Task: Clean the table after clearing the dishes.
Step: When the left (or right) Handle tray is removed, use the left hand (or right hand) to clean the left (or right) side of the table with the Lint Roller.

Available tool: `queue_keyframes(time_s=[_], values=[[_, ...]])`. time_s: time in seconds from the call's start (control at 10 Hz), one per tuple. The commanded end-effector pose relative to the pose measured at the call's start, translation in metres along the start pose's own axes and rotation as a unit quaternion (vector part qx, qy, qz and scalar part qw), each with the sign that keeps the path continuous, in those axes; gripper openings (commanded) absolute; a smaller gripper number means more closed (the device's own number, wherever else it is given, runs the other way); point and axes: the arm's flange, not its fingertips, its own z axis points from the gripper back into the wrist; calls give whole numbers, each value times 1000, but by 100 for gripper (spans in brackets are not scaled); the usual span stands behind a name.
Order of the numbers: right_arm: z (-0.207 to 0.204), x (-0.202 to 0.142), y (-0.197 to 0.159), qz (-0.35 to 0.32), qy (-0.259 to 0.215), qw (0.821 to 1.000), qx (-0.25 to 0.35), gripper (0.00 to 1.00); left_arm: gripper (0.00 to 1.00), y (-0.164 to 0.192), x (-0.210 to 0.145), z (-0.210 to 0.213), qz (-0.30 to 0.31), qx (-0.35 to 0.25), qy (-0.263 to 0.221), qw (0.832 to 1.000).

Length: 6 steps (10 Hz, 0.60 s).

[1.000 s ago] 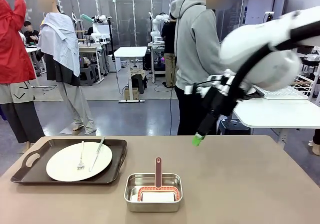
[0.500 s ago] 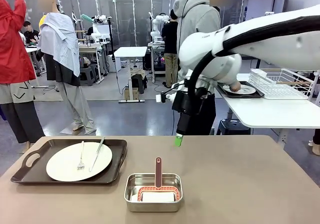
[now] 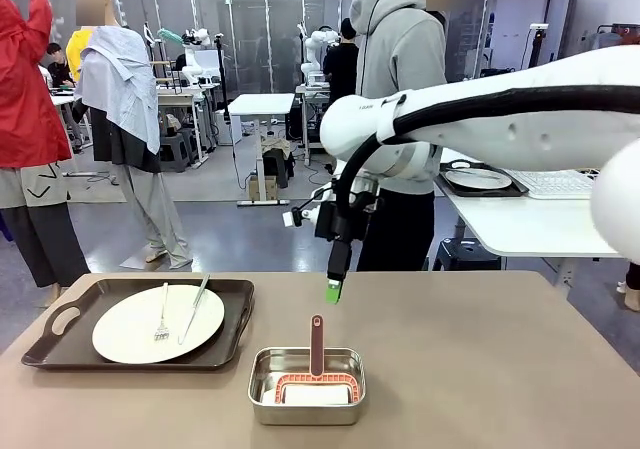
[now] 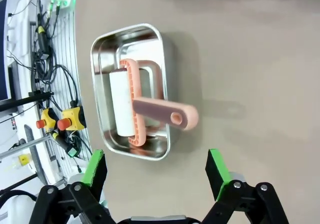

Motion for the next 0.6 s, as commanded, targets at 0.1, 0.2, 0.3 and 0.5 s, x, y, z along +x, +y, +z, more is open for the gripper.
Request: queue_keyframes(time_s=[0.1, 0.2, 0.3, 0.5], values=[[-13, 20, -25, 5, 34, 999, 15, 100, 100, 3, 1, 3, -4, -8, 0, 1000], [-21, 22, -28, 11, 39, 999, 32, 100, 100, 3, 1, 3, -4, -8, 0, 1000], [-29, 23, -31, 18, 38, 998, 46, 100, 100, 3, 1, 3, -4, -8, 0, 1000], [-45, 25, -38, 32, 41, 996, 77, 100, 100, 3, 1, 3, -4, -8, 0, 1000]])
